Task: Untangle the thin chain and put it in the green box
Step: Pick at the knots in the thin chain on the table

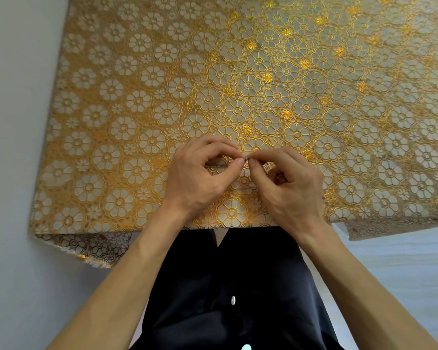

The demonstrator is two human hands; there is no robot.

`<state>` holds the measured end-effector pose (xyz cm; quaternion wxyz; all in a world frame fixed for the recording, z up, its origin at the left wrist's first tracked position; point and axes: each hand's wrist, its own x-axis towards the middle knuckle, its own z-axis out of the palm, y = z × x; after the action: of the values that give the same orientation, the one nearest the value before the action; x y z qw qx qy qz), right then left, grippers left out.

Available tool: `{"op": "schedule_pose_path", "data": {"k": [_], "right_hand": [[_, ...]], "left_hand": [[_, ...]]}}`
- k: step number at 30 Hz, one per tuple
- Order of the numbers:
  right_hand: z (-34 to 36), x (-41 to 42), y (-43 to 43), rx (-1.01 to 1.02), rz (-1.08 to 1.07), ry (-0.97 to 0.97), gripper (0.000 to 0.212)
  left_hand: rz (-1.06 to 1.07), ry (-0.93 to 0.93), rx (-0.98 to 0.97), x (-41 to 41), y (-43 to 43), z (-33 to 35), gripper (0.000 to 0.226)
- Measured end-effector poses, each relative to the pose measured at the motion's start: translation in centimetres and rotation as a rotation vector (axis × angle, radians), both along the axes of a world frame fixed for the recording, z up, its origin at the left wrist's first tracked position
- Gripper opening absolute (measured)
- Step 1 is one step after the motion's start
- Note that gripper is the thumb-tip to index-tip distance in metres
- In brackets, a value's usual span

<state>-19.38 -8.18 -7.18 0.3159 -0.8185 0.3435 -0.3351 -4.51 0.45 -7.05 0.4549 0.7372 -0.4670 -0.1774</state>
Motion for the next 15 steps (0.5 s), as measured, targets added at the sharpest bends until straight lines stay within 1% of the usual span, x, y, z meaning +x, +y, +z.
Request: {"op": "schedule_pose_path", "data": {"k": [6, 11, 15], "right_hand": [[0.13, -0.04, 0.02, 0.024, 0.0, 0.008, 0.003], [0.39, -0.01, 0.21, 0.119, 0.012, 0.004, 0.004], [0.99, -0.01, 0.05, 0.34, 0.017, -0.017, 0.01]], "left_hand": [[-0.004, 0.011, -0.003, 0.0, -0.02, 0.05, 0.01], [-0.012, 0.023, -0.002, -0.02, -0.09, 0.17, 0.008], [-0.024, 0.022, 0.005, -0.04, -0.08, 0.29, 0.014]]}}
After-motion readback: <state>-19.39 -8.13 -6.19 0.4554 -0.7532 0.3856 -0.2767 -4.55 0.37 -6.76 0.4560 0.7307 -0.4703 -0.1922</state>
